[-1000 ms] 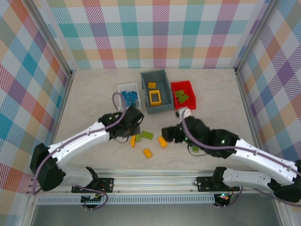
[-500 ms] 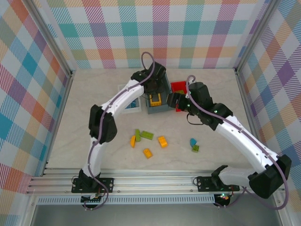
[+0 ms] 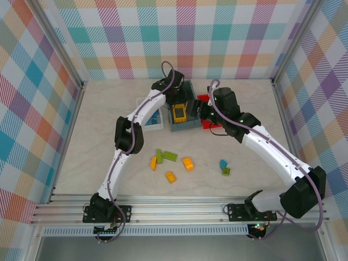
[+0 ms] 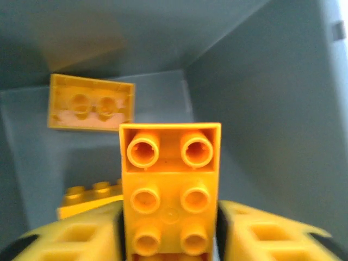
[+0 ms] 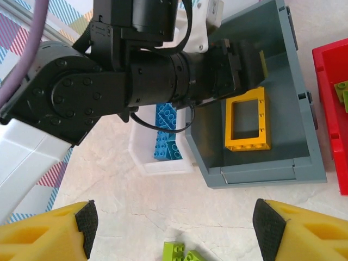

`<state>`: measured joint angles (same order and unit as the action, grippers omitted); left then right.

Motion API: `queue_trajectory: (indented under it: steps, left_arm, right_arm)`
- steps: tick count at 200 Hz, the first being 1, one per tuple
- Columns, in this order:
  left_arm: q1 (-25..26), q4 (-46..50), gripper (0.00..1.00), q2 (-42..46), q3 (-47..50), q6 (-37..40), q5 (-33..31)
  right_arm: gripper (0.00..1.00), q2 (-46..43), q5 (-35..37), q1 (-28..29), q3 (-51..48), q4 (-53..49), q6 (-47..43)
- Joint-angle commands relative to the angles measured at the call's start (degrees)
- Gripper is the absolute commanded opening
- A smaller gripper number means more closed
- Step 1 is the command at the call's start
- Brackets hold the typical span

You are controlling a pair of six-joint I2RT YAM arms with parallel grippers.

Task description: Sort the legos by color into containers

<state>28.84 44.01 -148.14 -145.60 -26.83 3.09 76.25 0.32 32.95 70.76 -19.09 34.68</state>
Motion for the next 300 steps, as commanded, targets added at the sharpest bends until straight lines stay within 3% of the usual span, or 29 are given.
queue_trajectory:
  steps: [1,29,72,103,125,140,170,208,256,300]
  left_arm:
    - [0.1,-0.6,0.53,-1.1,-2.9,0.5,2.4]
    - [0.1,0.3,0.58,1.9,-2.8,0.4,2.6]
    - [0.7,2.1,0.56,10.8,-1.0,0.4,1.3]
    - [2.5,0.6,0.56,22.1,7.2,0.3,-0.4]
    - [5.2,-2.4,0.56,32.5,18.9,-0.5,-1.6]
    - [8.5,-6.8,0.56,40.9,30.6,-0.6,-2.0]
    - [17.7,-12.9,0.57,55.2,52.3,-1.8,-5.4]
    - [31.3,-20.8,0.57,68.6,75.3,-10.1,-12.7]
    - [45.0,-24.7,0.58,75.7,88.6,-18.2,-22.9]
    - [48.4,-22.1,0.57,76.3,88.9,-19.7,-25.7]
  right_arm:
    - [0.77,-0.4,-1.2,-0.3,0.7,1.7,-0.9]
    - [0.78,-2.3,-0.8,-0.3,-0.5,0.5,-1.1]
    - [0.74,-6.9,3.8,-0.3,-1.2,-6.5,-1.8]
    - [0.71,-8.9,10.5,-0.2,1.3,-18.2,-0.8]
    - [0.71,-8.7,15.5,-0.3,2.6,-30.9,3.9]
    - [0.70,-9.5,17.1,-0.3,0.7,-38.6,9.6]
    - [0.67,-12.5,11.7,-0.3,-9.6,-42.9,13.9]
    - [0.72,-14.3,4.3,-0.3,-24.1,-39.0,14.8]
    - [0.71,-7.4,3.8,-0.3,-30.4,-30.5,13.7]
    - [0.62,-1.2,8.6,-1.8,-31.9,-27.5,12.8]
